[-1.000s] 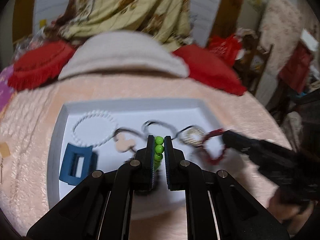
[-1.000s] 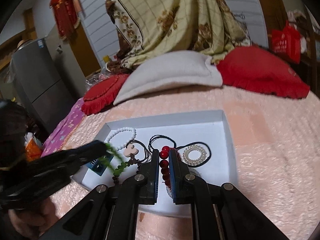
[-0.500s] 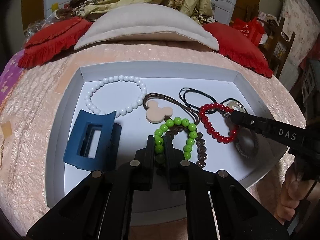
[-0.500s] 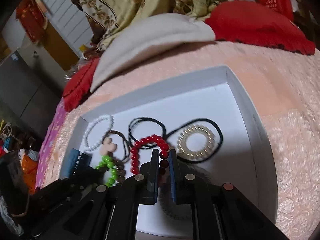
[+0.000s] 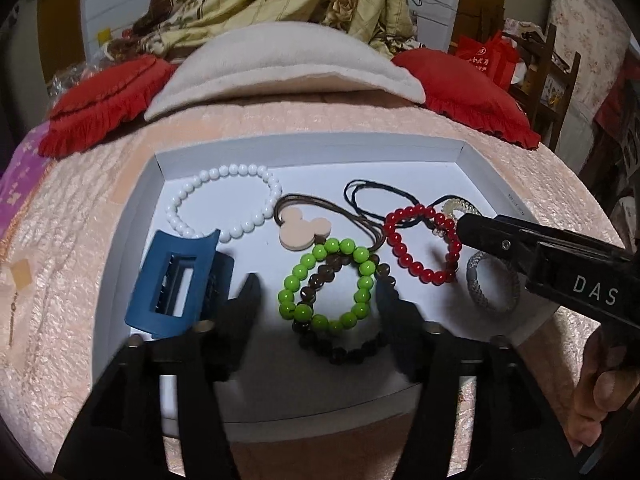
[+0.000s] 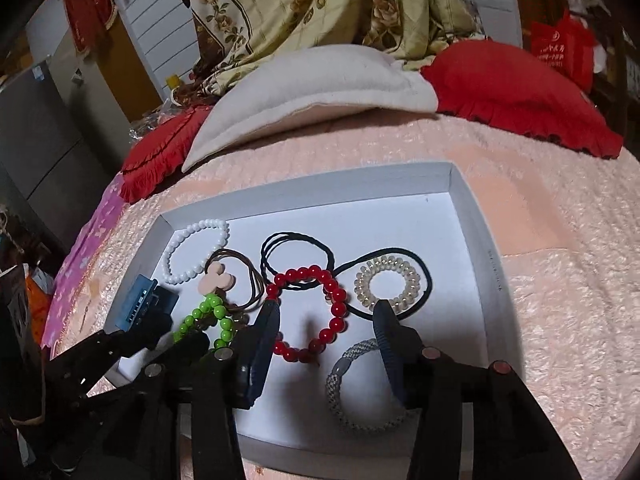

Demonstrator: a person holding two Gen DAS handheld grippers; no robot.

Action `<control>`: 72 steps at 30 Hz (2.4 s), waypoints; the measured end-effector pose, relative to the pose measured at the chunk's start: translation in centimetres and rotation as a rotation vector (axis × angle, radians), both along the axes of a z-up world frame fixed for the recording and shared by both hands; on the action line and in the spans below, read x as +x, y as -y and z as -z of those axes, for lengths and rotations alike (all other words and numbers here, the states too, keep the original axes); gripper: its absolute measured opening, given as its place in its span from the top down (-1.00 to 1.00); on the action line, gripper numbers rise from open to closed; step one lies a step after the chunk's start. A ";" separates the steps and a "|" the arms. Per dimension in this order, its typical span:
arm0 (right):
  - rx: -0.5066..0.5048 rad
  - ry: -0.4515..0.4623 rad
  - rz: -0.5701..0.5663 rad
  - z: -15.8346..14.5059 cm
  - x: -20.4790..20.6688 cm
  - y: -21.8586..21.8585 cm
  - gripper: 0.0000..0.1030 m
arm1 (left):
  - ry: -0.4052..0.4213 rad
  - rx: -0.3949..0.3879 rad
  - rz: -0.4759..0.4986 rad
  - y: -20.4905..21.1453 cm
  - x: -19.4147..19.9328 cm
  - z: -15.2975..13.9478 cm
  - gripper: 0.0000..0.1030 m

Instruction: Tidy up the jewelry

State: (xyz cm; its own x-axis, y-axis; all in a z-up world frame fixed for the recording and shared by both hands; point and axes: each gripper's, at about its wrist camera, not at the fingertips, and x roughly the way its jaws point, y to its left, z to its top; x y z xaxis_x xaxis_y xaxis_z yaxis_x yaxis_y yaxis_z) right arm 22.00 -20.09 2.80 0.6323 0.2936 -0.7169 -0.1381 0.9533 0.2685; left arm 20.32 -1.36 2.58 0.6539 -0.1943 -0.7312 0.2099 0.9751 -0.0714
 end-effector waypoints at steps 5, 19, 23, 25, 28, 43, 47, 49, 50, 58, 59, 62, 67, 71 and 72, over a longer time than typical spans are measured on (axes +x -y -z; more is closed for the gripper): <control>-0.062 0.024 0.019 -0.7 -0.6 0.0 0.09 | 0.068 0.030 -0.012 0.1 -0.7 -0.7 -0.61; -0.091 0.025 0.044 -1.2 -1.6 0.9 0.09 | 0.145 0.216 -0.069 0.4 -2.6 -1.7 -0.91; -0.073 0.031 0.044 -1.6 -3.0 1.1 0.09 | 0.119 0.197 -0.108 -0.9 -4.5 -1.8 -0.91; -0.066 0.035 0.033 -1.8 -4.3 1.2 0.09 | 0.089 0.149 -0.130 -1.7 -5.9 -1.7 -0.91; -0.083 0.051 0.010 -2.3 -6.8 1.3 0.09 | 0.048 0.101 -0.176 -2.8 -8.1 -1.6 -0.91; -0.217 0.038 -0.016 0.3 -15.1 0.9 -0.29 | -0.042 0.088 -0.191 -2.9 -11.7 0.5 -0.91; -0.193 0.030 0.006 0.5 -14.4 1.1 -0.29 | -0.051 0.089 -0.198 -3.0 -11.5 0.8 -0.91; -0.185 0.033 0.005 0.5 -14.3 0.9 -0.29 | -0.055 0.088 -0.195 -3.0 -11.5 0.9 -0.91; -0.184 0.036 0.004 0.4 -14.3 0.9 -0.29 | -0.056 0.089 -0.193 -2.9 -11.4 0.9 -0.91; -0.187 0.033 0.006 0.7 -14.1 0.9 -0.29 | -0.061 0.101 -0.184 -2.5 -11.3 1.3 -0.91; -0.184 0.031 0.008 0.7 -14.1 1.0 -0.29 | -0.061 0.103 -0.183 -2.4 -11.3 1.4 -0.91; -0.188 0.030 0.000 0.8 -14.1 0.8 -0.29 | -0.062 0.104 -0.183 -2.4 -11.2 1.4 -0.91; -0.203 0.026 -0.006 1.0 -14.1 0.4 -0.29 | -0.056 0.099 -0.176 -2.3 -11.2 1.4 -0.91; -0.212 0.028 -0.011 1.0 -14.1 0.2 -0.29 | -0.057 0.103 -0.175 -2.2 -11.2 1.6 -0.91; -0.212 0.029 -0.012 1.0 -14.1 0.2 -0.29 | -0.058 0.103 -0.175 -2.2 -11.2 1.7 -0.91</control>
State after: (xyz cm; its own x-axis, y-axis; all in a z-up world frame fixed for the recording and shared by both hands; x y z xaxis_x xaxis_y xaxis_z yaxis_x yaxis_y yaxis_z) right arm 7.85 -20.26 1.81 0.6512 0.1457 -0.7448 -0.1550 0.9862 0.0575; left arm 9.13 0.80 0.92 0.6276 -0.0037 -0.7785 0.0354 0.9991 0.0237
